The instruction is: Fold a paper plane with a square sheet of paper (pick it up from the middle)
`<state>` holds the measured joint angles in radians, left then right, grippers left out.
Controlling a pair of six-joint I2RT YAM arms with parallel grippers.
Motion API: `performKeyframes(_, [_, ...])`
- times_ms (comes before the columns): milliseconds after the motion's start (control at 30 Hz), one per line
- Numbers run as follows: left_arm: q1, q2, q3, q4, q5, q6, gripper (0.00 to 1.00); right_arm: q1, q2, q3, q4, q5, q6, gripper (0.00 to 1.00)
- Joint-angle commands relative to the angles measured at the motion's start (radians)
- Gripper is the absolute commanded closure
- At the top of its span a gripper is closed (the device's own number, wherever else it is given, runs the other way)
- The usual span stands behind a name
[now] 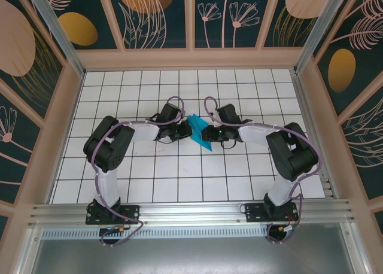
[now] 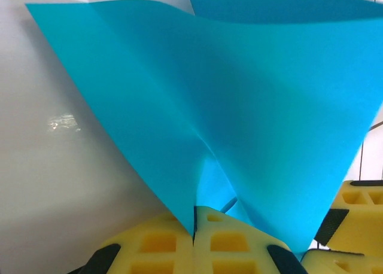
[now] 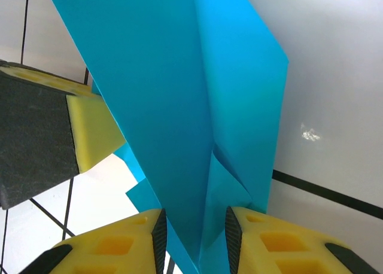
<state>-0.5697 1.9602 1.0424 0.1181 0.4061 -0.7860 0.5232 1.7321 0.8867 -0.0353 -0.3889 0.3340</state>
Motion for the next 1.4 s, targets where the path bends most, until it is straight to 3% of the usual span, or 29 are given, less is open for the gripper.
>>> performKeyframes(0, [-0.005, 0.021, 0.026, -0.021, -0.012, 0.005, 1.0, 0.01, -0.036, -0.025, -0.05, 0.015, -0.02, 0.65])
performKeyframes(400, [-0.006, 0.02, 0.025, -0.019, -0.009, -0.004, 1.0, 0.018, -0.05, -0.031, -0.046, 0.019, -0.06, 0.6])
performKeyframes(833, [-0.006, 0.017, 0.025, -0.013, 0.005, -0.008, 1.0, 0.086, 0.012, 0.057, -0.089, 0.171, -0.101, 0.57])
performKeyframes(1367, [-0.006, 0.015, 0.029, -0.016, 0.01, -0.007, 1.0, 0.122, 0.071, 0.109, -0.127, 0.278, -0.11, 0.6])
